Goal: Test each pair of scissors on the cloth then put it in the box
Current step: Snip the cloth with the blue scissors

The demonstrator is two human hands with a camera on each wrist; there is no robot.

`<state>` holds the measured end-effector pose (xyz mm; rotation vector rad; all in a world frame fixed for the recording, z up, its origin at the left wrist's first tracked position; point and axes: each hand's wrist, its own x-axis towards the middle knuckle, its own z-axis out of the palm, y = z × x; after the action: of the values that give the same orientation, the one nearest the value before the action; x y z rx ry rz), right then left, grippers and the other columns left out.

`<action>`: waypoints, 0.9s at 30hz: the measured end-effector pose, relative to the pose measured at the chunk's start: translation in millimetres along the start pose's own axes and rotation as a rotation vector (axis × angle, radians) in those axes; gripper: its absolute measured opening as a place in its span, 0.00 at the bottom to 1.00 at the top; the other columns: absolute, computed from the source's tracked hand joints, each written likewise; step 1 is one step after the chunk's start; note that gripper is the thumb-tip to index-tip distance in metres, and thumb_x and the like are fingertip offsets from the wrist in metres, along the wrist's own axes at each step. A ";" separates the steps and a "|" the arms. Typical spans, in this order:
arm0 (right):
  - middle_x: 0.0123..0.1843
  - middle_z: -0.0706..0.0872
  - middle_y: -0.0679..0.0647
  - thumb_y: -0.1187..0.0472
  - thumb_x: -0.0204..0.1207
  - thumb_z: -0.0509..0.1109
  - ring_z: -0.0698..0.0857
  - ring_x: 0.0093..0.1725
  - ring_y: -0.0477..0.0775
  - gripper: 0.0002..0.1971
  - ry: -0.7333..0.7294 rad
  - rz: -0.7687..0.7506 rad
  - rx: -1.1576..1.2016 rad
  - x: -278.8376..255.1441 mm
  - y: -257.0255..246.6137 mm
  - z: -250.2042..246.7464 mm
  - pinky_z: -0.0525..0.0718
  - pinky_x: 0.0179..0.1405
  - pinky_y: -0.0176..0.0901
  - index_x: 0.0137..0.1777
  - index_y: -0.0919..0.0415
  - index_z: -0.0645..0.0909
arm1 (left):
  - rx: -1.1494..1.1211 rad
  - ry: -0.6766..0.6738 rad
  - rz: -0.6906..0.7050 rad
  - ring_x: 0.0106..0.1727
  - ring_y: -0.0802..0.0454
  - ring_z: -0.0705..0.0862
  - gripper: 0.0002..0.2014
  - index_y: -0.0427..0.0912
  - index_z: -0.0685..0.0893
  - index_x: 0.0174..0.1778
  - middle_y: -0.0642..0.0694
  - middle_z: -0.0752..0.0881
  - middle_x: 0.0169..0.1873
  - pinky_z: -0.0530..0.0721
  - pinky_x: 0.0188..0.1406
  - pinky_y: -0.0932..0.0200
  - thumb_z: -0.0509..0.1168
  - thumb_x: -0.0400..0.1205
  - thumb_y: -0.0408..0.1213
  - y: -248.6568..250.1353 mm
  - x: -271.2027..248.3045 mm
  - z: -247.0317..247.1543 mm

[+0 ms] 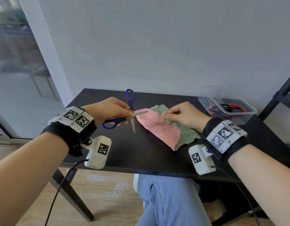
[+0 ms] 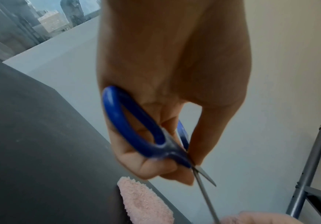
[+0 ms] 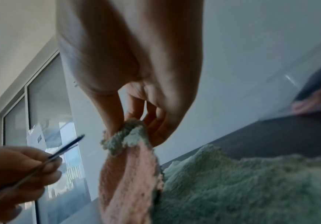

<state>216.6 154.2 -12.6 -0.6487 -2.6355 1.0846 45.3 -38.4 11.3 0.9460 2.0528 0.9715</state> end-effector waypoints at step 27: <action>0.43 0.88 0.50 0.63 0.75 0.73 0.84 0.45 0.44 0.06 0.107 0.029 0.206 -3.9 1.8 8.1 0.78 0.52 0.38 0.50 0.62 0.89 | 0.208 0.272 0.207 0.28 0.56 0.84 0.03 0.37 0.85 0.43 0.50 0.91 0.33 0.82 0.32 0.72 0.69 0.80 0.33 -1.3 7.2 8.7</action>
<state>217.7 148.5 -19.6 -0.6825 -2.3913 1.2710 48.1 -30.1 4.1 1.2106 2.3532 1.0564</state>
